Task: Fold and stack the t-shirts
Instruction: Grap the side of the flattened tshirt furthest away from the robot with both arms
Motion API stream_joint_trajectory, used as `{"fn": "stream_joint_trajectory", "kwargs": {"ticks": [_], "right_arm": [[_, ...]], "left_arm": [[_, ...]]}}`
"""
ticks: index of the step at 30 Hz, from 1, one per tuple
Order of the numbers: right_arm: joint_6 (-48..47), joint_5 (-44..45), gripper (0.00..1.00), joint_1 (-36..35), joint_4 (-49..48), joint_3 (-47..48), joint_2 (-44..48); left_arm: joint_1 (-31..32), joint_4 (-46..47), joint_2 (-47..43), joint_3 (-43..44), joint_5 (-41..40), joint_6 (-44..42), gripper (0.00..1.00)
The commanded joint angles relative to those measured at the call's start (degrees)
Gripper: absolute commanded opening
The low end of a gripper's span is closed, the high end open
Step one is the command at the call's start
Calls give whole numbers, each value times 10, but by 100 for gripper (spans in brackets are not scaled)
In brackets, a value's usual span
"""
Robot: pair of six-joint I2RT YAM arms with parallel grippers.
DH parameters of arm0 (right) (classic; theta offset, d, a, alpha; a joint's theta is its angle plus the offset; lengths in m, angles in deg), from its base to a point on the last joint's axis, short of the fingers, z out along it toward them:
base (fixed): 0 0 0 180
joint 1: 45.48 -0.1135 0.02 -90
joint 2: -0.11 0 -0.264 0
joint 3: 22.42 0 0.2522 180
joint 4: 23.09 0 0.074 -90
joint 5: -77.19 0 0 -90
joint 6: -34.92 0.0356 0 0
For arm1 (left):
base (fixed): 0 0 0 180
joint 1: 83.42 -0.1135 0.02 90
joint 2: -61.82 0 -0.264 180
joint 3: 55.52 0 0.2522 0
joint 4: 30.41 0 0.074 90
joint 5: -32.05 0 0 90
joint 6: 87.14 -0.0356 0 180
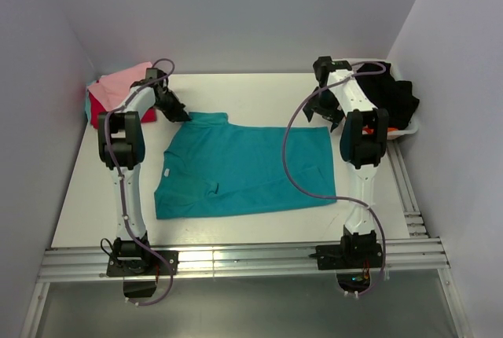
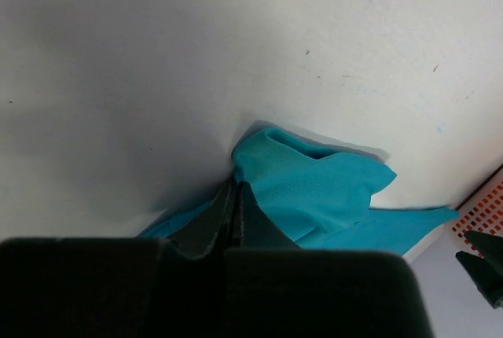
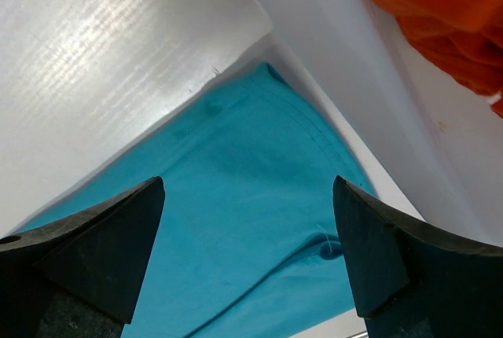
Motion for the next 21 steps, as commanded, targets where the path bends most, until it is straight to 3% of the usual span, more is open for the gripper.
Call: {"fn": "stream_joint_trajectory", "kwargs": {"ticks": [1,9,21], "right_arm": [[2,27,94,6,7,40,-27],[16,31,88,9,33,144,-107],[35,43,77,15,-5,49,-88]], "left_arm": [[-11,-36,-10,-22,-56,-45,0],[-12,-47,-3,-4,-38,-58,0],[-33,-58,11,11,-24,-69,0]]}}
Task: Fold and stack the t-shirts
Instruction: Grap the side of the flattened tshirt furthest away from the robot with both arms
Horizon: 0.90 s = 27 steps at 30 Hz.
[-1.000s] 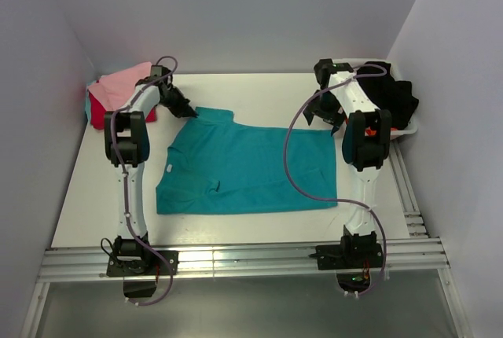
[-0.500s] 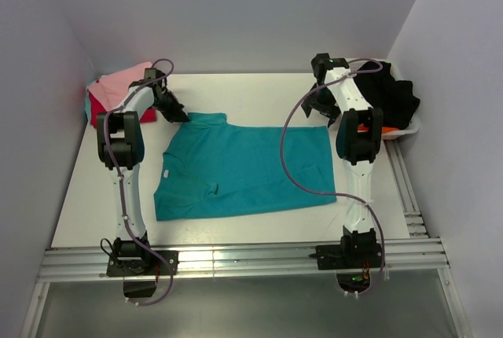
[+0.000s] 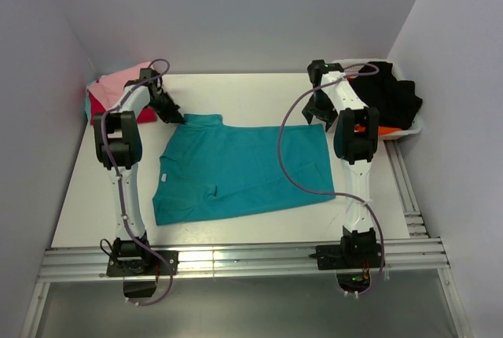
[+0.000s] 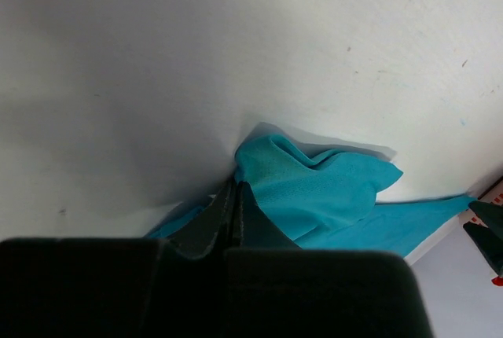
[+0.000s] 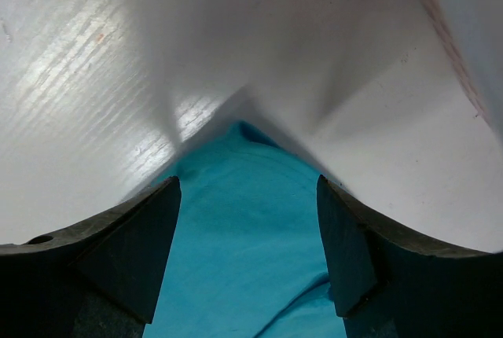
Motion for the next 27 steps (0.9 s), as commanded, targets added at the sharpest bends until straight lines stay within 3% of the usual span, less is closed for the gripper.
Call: {"fn": "stream_joint_trajectory", "kwargs": {"ticks": [1,6,13,20,27], "right_arm": [[12,28,77,21,-12,-35,2],[15,34,74,22,-9,-18,-10],[24,0,73,22,10,82,-60],[44,-35,61,27,5,80,-64],[59,-63,59,27,28,83,-71]], "left_arm": [[-15,-14,10,-5,-24,-28,0],[-17,-14,10,-10,-18,-38,0],[-17,-5,11,-10,10,-42,0],[-17,-8,19,9,20,-48,0],[-17,9,20,2,31,-37,0]]}}
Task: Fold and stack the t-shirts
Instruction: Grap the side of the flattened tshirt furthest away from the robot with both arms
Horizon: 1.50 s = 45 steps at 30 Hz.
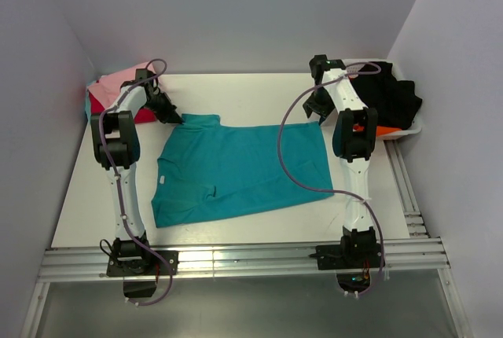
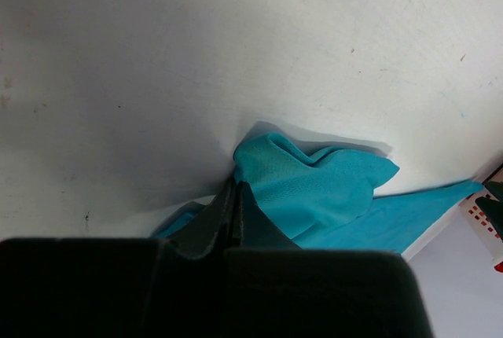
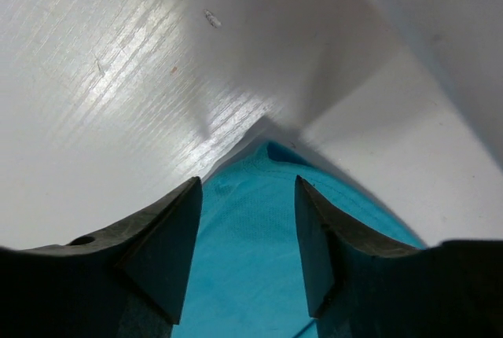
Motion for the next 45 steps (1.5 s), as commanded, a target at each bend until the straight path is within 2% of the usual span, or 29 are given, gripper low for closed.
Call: {"fn": "stream_joint_trajectory", "kwargs": {"ticks": [1,7,9,11,21,29,31,35,38,40,43,45], "right_arm": [[26,-35,57,21,27,13,-37],[49,-52,57,24,58,38,-54],[47,-49,58,29,84,76,-66],[36,-40,62,33,106,95,-84],[-21,8,63,27,107,23,-39],[-42,39,61,27,108,0,-37],[-47,44,56,25,108,4,-36],[-73,63,51,20,109,-7,-32],[-91,82,37,16,109,-10,-34],[-94,96,21,13,109,-20,-30],[-103,108,3,8,109,-35,-26],[-107,112,0,4,109,-33,-26]], "left_arm": [[-1,9,19,0,9,-8,0],[-1,38,8,-28,32,5,0],[-2,42,6,-33,39,6,0],[-1,48,-1,-46,44,5,0],[-1,59,-14,-83,61,-5,0],[-1,37,1,-56,69,-19,0],[-1,32,2,-45,72,-22,0],[-1,33,1,-42,80,-23,0],[-1,36,1,-49,81,-26,0],[-1,36,0,-55,79,-28,0],[-2,39,0,-60,79,-30,0],[-3,39,2,-56,81,-29,0]]}}
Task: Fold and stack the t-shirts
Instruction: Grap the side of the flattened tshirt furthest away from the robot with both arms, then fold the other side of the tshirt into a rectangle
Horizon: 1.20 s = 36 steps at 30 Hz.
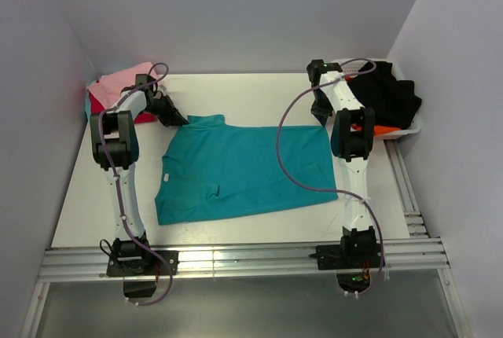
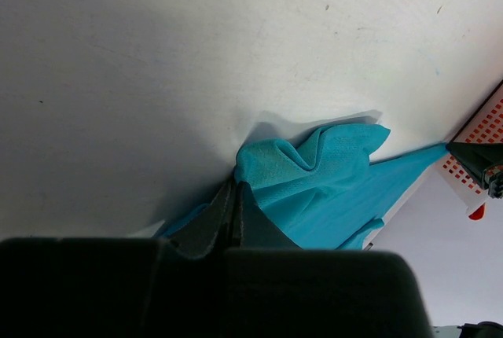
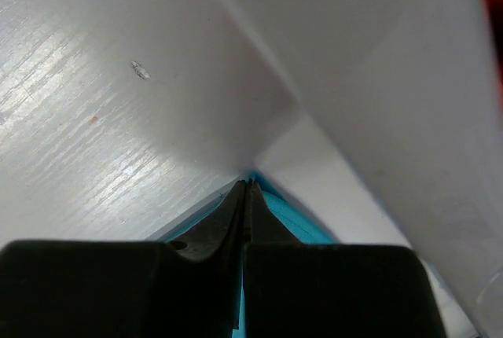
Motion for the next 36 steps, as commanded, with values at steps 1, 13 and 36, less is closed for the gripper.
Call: {"fn": "stream_joint_trajectory", "kwargs": {"ticks": [1,13,36], "right_arm": [[-12,9,0,7,101,-25,-9],[-8,-18,0,0,84,-30,32],[4,-97,0,-1,-18,-138,188]], "left_arm": [[1,-16,12,0,-9,-23,0],[1,-10,-27,18,-55,-11,0],[10,-12,-160,-11,-142,16,0]]}}
